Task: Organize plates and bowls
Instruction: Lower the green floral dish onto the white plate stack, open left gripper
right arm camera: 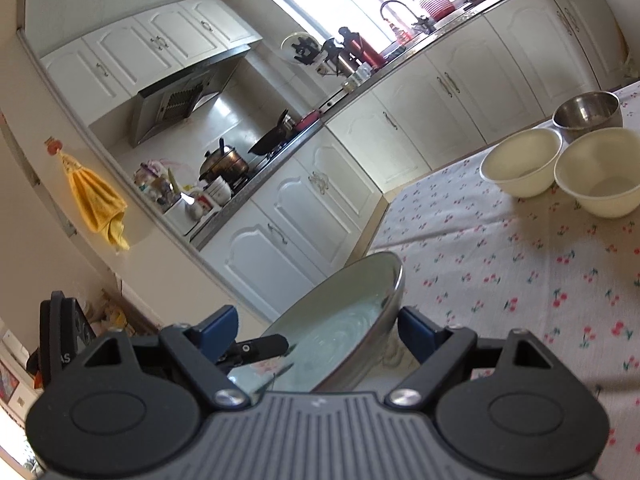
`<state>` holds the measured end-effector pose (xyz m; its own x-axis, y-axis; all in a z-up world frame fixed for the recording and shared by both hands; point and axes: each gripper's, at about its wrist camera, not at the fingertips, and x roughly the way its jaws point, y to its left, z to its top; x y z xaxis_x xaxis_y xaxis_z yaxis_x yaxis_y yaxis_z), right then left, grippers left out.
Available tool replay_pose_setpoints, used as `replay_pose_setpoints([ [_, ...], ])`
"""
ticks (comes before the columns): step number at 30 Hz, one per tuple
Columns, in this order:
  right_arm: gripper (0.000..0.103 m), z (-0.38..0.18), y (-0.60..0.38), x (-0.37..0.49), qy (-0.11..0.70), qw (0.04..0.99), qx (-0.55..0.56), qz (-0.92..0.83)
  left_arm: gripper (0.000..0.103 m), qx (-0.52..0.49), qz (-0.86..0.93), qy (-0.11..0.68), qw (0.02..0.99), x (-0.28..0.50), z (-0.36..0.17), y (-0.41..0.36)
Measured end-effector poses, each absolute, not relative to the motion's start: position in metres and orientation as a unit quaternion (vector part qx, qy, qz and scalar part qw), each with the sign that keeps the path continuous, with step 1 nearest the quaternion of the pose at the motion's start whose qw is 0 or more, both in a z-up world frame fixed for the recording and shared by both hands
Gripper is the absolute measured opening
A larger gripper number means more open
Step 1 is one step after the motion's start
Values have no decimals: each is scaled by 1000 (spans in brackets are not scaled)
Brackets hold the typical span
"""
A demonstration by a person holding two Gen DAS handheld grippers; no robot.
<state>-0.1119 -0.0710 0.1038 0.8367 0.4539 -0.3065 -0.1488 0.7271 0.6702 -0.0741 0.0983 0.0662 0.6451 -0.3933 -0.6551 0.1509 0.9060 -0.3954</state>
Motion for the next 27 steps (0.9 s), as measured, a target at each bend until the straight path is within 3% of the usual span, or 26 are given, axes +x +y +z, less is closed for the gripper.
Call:
replay_pose_setpoints([
  [27, 84, 76, -38, -136, 278, 913, 253, 158, 38, -141, -130, 395, 898, -82, 47, 107],
])
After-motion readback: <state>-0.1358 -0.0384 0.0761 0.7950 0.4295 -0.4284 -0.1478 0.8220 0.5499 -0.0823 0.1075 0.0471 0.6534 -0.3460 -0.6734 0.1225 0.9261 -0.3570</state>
